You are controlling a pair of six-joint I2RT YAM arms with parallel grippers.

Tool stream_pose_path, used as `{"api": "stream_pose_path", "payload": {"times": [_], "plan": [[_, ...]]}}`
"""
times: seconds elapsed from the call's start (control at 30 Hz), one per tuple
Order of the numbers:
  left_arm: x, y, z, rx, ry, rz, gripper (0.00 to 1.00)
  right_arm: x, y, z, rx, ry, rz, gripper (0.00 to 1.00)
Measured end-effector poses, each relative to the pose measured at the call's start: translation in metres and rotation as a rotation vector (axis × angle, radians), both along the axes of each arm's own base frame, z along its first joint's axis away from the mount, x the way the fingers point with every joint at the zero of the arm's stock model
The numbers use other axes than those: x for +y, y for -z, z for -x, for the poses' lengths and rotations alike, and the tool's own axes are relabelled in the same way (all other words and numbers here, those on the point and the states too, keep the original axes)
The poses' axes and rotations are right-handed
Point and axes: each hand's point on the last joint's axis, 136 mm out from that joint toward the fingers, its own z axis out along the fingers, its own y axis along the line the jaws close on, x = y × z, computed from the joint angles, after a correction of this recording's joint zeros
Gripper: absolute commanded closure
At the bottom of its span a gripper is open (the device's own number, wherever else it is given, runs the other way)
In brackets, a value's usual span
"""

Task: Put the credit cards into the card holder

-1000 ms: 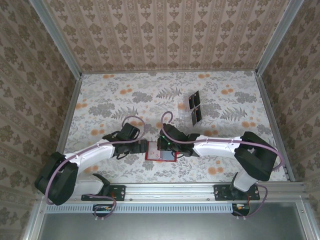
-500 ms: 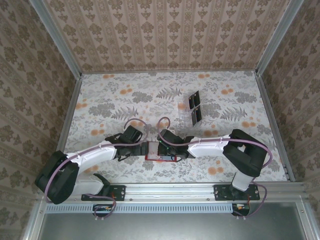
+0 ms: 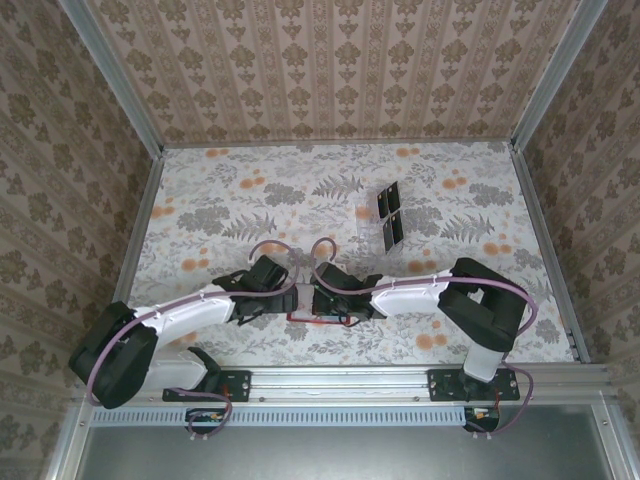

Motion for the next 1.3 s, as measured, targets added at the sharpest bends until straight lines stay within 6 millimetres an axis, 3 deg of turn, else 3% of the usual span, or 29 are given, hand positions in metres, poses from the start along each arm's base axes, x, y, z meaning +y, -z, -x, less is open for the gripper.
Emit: {"api": "stream_pose_path", "payload": {"times": [0.5, 0.77, 1.13, 1.3], "plan": [[0.005, -0.007, 0.005, -0.012, -0.032, 0.016, 0.00, 0.025, -0.002, -0.001, 0.032, -0.011, -0.118, 1.00], [0.022, -0.022, 0.007, -0.027, -0.078, 0.029, 0.00, 0.015, 0.001, -0.004, 0.038, -0.002, -0.085, 1.00], [0.029, -0.001, 0.019, 0.045, -0.072, -0.023, 0.00, -0.007, 0.002, -0.022, 0.015, -0.008, -0.019, 1.00], [0.029, 0.003, 0.019, 0.048, -0.070, -0.040, 0.00, -0.013, 0.000, -0.019, 0.015, -0.027, 0.009, 1.00]]}}
